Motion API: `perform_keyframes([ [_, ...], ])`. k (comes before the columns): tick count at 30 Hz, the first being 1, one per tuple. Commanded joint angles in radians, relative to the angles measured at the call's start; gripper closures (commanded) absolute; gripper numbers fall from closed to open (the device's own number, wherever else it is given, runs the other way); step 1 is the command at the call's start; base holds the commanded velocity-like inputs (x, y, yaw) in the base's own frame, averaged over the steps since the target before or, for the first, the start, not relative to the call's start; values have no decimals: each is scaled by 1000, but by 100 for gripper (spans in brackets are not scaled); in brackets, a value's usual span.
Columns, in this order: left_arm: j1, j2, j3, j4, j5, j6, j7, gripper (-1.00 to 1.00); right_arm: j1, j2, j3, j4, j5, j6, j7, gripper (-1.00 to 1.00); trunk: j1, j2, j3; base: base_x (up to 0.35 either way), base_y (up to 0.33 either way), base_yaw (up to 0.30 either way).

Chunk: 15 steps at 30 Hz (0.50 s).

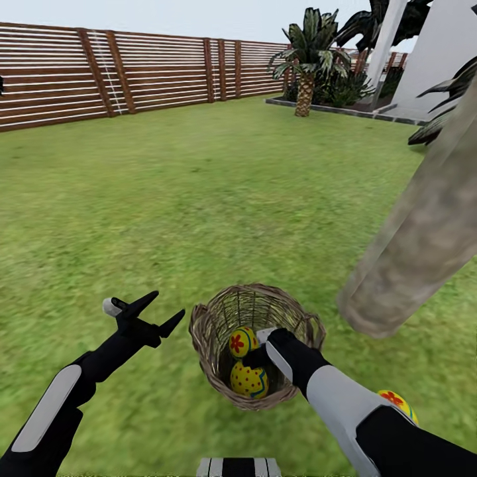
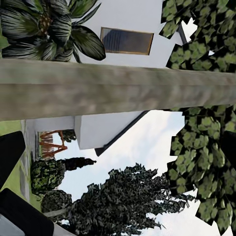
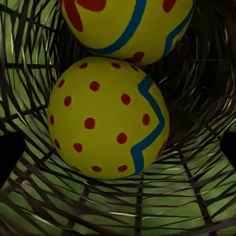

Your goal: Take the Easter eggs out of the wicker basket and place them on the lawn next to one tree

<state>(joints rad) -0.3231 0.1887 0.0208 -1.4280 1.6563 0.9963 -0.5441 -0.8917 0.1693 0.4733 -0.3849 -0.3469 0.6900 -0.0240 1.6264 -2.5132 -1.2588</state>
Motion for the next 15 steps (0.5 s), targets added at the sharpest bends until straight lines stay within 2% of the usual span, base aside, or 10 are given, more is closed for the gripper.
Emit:
perform_keyframes([
  [1,-1,0,1,0,-1,5,-3,-100,-1,-1,7,-1,-6,3,-3,-100,0,-1,-5,0,0,0],
  [15,0,0,1,0,-1,5,-3,-100,-1,-1,6,-20,0,-3,1,-100,6,-4,-59,0,0,0],
])
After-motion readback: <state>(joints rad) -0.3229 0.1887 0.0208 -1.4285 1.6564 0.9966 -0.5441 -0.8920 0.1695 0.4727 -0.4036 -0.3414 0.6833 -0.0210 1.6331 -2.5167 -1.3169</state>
